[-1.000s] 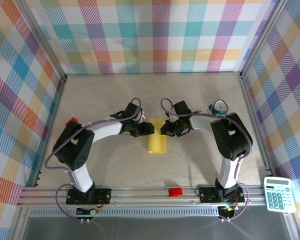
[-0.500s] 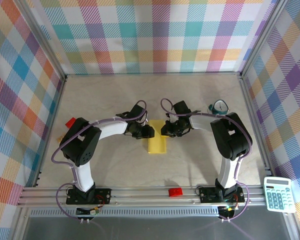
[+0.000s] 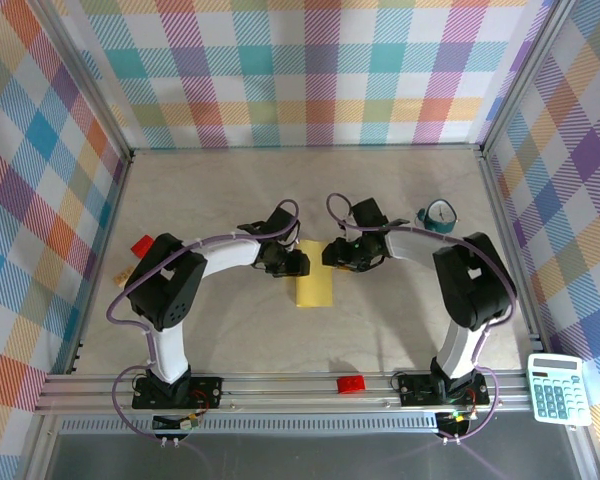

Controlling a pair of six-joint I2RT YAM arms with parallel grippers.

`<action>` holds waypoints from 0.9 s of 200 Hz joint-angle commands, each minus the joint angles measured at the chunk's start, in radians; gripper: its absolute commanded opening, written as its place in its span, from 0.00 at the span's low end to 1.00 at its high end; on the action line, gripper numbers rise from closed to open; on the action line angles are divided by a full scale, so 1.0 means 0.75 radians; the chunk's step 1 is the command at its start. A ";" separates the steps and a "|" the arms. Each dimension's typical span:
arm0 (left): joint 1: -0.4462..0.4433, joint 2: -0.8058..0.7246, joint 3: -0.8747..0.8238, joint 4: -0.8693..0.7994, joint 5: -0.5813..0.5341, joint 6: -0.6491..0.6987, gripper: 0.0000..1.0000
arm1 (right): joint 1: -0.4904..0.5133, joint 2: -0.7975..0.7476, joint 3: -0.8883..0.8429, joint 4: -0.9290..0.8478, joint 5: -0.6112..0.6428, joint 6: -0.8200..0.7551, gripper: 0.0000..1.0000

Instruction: Fold a paper plane with a square sheet of paper (fold left side to right side)

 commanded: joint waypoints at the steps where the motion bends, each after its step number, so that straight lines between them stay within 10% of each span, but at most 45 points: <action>1: -0.035 0.097 0.018 -0.050 -0.026 0.026 0.41 | -0.032 -0.090 -0.040 -0.022 0.074 -0.010 0.46; 180: -0.060 0.200 0.126 -0.152 -0.051 0.039 0.48 | -0.076 -0.138 -0.095 -0.041 0.102 -0.015 0.48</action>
